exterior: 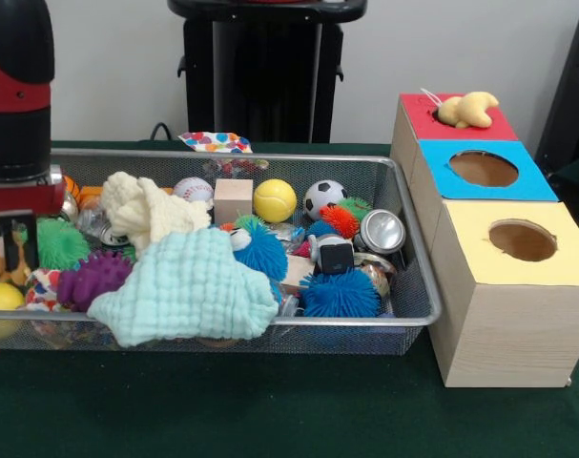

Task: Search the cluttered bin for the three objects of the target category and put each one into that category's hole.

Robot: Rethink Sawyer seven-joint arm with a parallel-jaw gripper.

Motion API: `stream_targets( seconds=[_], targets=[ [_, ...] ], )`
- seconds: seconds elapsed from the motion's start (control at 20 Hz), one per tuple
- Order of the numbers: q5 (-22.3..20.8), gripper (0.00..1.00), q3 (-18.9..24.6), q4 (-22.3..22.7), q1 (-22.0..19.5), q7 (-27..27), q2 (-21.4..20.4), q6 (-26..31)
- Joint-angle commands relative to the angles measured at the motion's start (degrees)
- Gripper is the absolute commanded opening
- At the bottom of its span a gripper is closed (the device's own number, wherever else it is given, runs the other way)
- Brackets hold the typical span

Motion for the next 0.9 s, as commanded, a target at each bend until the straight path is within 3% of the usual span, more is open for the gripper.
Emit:
stream_targets(
  seconds=[0.05,0.4,0.75,0.9],
  targets=[
    [3.0,0.0,0.5,3.2,1.7,-8.0,-7.3,9.7],
    [5.3,0.0,1.3,3.2,1.1,-6.8,-7.0,10.9],
    [19.2,0.0,2.0,6.3,0.7,0.6,-7.1,20.0],
    [23.4,0.0,2.4,8.0,0.9,0.7,-8.5,22.6]
  ],
)
